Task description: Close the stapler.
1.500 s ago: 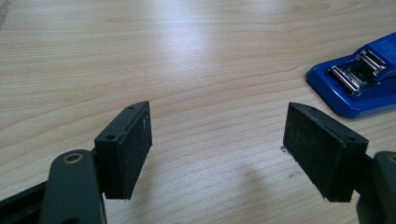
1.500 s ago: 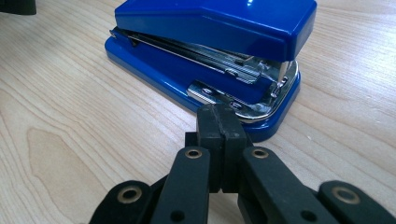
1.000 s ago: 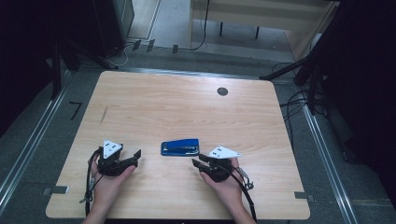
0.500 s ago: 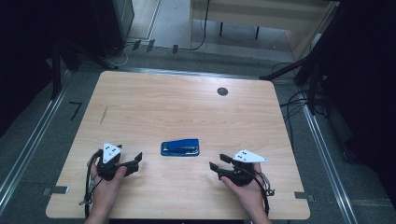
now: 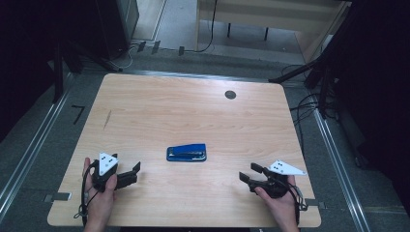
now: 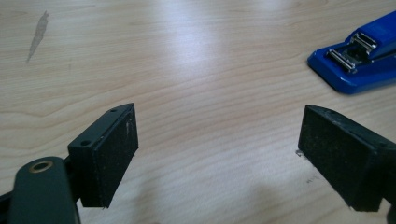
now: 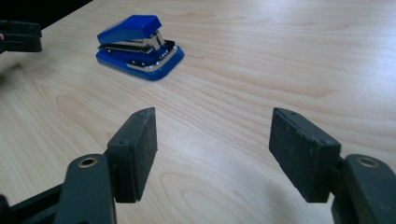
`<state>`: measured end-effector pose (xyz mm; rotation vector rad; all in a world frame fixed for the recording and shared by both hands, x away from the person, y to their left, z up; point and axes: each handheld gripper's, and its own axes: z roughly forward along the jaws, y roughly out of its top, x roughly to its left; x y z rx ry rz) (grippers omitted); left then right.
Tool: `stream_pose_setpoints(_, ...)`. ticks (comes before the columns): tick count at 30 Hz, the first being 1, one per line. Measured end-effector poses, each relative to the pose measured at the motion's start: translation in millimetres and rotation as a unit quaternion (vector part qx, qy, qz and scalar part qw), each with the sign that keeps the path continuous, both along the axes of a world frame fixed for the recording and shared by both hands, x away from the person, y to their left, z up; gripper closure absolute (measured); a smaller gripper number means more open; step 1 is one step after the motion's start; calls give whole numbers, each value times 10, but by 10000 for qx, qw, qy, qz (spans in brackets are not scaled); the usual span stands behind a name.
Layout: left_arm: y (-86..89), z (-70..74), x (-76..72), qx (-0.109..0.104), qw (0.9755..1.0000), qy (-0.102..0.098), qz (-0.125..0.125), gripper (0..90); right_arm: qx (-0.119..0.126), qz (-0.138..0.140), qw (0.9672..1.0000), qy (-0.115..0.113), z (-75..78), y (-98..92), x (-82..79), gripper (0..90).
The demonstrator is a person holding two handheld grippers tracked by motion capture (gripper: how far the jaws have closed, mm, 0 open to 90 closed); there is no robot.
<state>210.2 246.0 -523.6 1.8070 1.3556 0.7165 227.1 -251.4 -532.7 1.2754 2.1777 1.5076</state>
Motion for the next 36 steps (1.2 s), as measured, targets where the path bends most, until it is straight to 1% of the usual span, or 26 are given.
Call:
stream_pose_setpoints(3, 77, -3, -59, 71, 9999, 34, -72, 101, -2, -24, 10000, 4, -15, -108, -54, 317)
stream_pose_setpoints(5, 129, -9, -106, 112, 9999, 55, -109, 94, 43, -44, 10000, 10, -13, -176, -93, 315)
stream_pose_setpoints(7, 182, -11, -157, 108, 9998, 40, -167, 84, 85, -96, 9999, 0, -13, -248, -124, 314)
stream_pose_setpoints(9, 226, -12, -212, 229, 9995, 33, -200, 76, 86, -147, 9999, -25, -19, -325, -153, 313)
stream_pose_setpoints(10, 252, -16, -238, 281, 9994, 17, -205, 76, 78, -183, 9998, -28, -25, -363, -167, 311)
stream_pose_setpoints(12, 313, -16, -287, 259, 9994, 16, -250, 76, 58, -248, 9997, -34, -44, -449, -194, 306)
stream_pose_setpoints(16, 458, -11, -357, 305, 9992, 12, -263, 76, -44, -464, 9989, -34, -96, -621, -240, 298)
stream_pose_setpoints(18, 539, -7, -362, 239, 9995, 1, -201, 76, -57, -562, 9984, -42, -114, -706, -263, 287)
stream_pose_setpoints(21, 617, -2, -341, 19, 10000, 17, -67, 76, -94, -716, 9974, -40, -140, -822, -306, 283)
stream_pose_setpoints(22, 621, -1, -335, 5, 10000, 17, -56, 76, -94, -757, 9971, -23, -152, -859, -323, 277)
stream_pose_setpoints(23, 617, -1, -332, 53, 10000, 15, -61, 76, -85, -794, 9968, -5, -164, -900, -338, 275)
stream_pose_setpoints(25, 602, -2, -328, 140, 9999, 7, -95, 76, -41, -921, 9957, 27, -183, -986, -365, 275)
stream_pose_setpoints(27, 594, -3, -327, 184, 9998, -1, -115, 66, 65, -1098, 9939, -32, -187, -1078, -379, 269)
stream_pose_setpoints(30, 593, -3, -323, 308, 9993, -30, -198, 10, 106, -1366, 9905, -84, -186, -1194, -391, 250)
stream_pose_setpoints(32, 618, -1, -330, 265, 9995, -37, -179, 10, 43, -1508, 9885, -96, -196, -1247, -396, 247)
stream_pose_setpoints(33, 637, 0, -334, 227, 9996, -35, -167, 10, 40, -1544, 9880, -92, -196, -1266, -398, 236)
stream_pose_setpoints(34, 658, 1, -335, 190, 9997, -39, -154, 10, 21, -1582, 9873, -139, -193, -1284, -404, 227)
stream_pose_setpoints(36, 695, 3, -334, 157, 9998, -35, -111, 10, -7, -1629, 9865, -175, -193, -1315, -404, 188)
